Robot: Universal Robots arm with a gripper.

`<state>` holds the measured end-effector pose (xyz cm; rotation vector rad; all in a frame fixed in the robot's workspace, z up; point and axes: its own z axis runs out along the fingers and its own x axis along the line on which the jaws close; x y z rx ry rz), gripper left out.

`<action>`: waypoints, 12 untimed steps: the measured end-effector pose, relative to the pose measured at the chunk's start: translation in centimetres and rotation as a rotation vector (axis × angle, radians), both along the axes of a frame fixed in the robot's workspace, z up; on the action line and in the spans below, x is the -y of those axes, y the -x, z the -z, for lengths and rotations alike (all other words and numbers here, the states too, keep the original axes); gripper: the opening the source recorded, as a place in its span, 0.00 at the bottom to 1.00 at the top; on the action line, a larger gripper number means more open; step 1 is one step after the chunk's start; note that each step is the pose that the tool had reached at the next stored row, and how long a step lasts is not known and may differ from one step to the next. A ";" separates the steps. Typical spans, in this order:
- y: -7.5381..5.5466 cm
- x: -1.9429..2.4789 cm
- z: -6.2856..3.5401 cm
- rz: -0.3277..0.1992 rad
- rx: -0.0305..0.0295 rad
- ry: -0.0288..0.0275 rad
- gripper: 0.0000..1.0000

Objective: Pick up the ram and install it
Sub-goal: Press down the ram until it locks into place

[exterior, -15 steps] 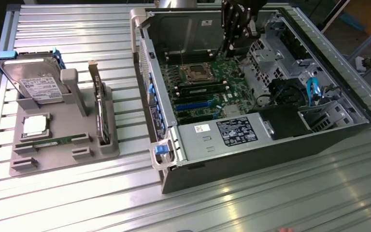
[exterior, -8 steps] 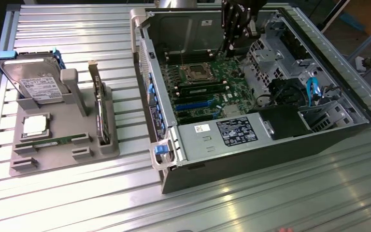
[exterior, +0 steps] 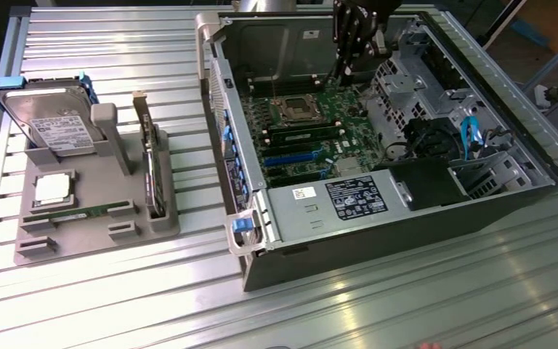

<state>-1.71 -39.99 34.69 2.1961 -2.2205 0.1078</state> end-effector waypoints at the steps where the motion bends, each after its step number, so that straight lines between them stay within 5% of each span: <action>1: 0.0 0.00 0.00 0.000 0.0000 -0.0001 0.18; 3: 0.0 0.00 0.00 0.000 0.0000 0.0000 0.11; 12: 0.0 0.00 0.00 0.000 0.0000 -0.0001 0.11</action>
